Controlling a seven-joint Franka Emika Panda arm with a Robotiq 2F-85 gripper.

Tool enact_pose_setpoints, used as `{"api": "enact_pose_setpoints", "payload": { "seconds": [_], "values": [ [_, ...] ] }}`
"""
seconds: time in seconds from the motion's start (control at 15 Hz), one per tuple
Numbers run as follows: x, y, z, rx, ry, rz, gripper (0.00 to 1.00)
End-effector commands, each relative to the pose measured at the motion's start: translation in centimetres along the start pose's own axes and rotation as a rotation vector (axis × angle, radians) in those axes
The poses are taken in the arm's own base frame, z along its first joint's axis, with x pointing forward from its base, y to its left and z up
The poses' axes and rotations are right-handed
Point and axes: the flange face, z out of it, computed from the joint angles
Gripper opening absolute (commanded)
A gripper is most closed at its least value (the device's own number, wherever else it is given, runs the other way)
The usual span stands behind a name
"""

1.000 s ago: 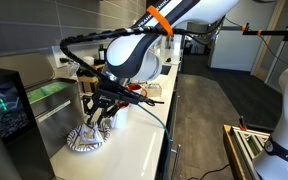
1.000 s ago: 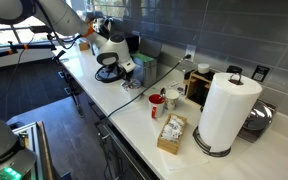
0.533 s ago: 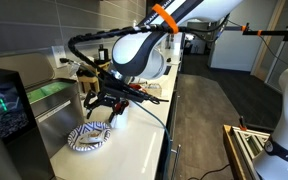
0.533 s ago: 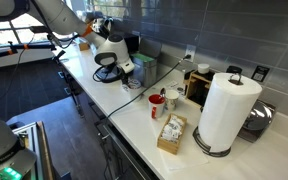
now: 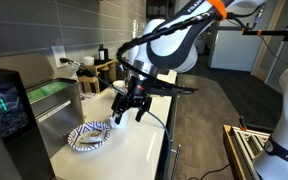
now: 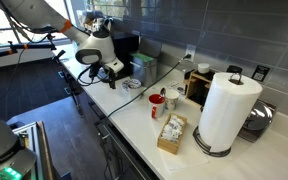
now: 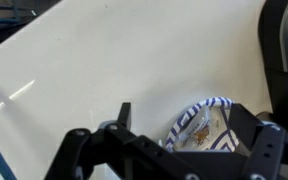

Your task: Place the white sachet on the black and white plate.

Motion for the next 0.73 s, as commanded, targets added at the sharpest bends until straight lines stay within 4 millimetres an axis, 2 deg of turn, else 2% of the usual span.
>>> {"api": "enact_pose_setpoints", "payload": {
  "seconds": [0.0,0.27,0.4,0.47,0.6,0.67],
  "values": [
    [-5.2,3.8,-2.8,-0.039,-0.031,-0.193,1.00],
    [-8.9,7.6,-4.4,-0.148,-0.016,-0.383,1.00],
    [-9.9,9.2,-5.1,-0.205,0.007,-0.478,1.00],
    [-7.4,7.9,-5.8,-0.234,0.021,-0.525,1.00],
    [-6.9,8.9,-5.8,-0.282,0.056,-0.622,1.00],
    [-7.4,8.0,-5.8,-0.236,0.046,-0.545,1.00]
  ]
}}
